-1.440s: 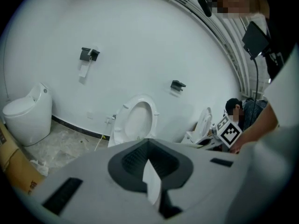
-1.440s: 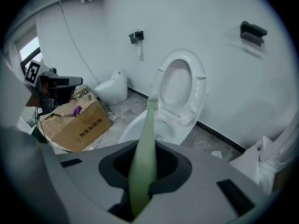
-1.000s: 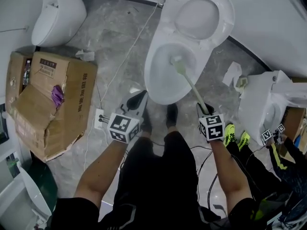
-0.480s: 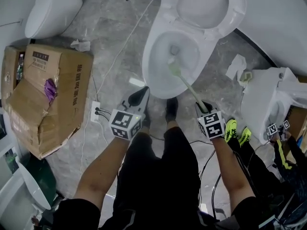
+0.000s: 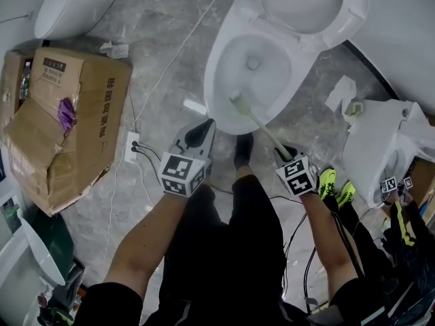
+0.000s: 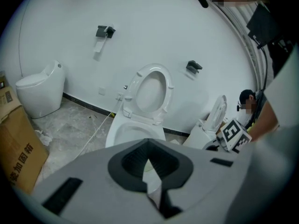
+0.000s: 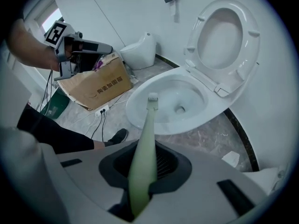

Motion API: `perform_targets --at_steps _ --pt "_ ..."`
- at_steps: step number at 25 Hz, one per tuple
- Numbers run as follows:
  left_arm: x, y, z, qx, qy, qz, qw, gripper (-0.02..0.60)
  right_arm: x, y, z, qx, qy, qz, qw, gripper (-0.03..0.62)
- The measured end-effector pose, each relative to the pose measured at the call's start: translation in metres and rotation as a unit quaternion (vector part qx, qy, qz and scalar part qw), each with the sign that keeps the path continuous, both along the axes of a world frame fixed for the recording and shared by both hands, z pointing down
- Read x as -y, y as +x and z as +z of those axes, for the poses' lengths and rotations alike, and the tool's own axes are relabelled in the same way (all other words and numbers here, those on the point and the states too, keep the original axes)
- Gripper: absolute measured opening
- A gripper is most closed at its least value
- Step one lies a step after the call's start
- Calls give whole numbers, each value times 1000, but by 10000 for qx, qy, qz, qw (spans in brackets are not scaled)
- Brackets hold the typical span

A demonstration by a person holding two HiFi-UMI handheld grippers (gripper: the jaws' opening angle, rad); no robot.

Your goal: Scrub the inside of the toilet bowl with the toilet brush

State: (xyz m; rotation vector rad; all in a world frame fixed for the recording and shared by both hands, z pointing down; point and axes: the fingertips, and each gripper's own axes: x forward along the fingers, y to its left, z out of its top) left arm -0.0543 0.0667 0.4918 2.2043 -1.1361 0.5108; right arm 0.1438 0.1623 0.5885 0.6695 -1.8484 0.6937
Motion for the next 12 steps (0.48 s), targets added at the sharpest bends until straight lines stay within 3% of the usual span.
perform_targets --at_steps 8,12 --pt "-8 -2 15 -93 -214 -177 9996 9 -10 -9 19 -99 -210 -512 9984 61" --pt "-9 -9 19 36 -291 -224 9993 9 -15 -12 26 -105 -328 -636 9974 61"
